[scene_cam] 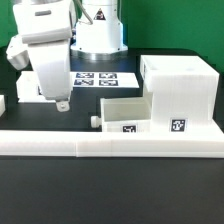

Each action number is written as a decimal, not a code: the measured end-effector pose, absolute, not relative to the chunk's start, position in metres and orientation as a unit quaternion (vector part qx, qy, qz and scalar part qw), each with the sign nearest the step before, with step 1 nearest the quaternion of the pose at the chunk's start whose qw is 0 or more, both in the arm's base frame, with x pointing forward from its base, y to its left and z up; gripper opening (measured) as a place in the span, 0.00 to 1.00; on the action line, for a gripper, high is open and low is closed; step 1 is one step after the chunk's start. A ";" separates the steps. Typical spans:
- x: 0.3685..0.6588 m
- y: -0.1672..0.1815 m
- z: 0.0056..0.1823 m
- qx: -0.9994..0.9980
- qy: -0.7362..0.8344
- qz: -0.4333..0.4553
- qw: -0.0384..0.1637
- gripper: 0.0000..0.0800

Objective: Assemble drawer

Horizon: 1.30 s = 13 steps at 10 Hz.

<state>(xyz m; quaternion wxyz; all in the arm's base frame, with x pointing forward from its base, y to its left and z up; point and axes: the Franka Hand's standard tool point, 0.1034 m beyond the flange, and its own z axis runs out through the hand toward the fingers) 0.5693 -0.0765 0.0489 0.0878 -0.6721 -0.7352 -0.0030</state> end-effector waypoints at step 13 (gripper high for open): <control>0.595 0.003 0.030 -0.718 -0.688 -0.013 0.103 0.81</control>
Offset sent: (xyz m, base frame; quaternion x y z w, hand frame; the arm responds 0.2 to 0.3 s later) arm 0.0289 0.0431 -0.0034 -0.0137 0.0107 0.0182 0.9997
